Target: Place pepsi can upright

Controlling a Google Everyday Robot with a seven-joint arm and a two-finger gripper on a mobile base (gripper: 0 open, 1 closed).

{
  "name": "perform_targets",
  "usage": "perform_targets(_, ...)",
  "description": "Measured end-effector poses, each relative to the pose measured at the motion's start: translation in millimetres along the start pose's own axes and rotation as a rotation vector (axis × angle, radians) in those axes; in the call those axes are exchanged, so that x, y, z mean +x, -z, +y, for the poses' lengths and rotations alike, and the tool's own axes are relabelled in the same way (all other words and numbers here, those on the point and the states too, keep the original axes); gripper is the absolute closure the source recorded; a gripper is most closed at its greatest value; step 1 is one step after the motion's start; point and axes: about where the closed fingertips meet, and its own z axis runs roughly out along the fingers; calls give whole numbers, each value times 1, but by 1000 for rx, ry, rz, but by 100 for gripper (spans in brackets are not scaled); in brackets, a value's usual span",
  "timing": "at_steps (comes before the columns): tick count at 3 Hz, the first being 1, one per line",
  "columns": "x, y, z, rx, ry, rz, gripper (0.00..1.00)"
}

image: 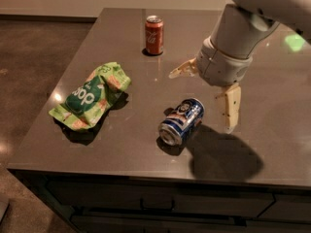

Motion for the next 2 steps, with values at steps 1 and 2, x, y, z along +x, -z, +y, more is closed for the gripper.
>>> perform_targets(1,-7,-10,1,-47,76,-14,0)
perform_targets(2,-14,-18,5,-82,131,-10,0)
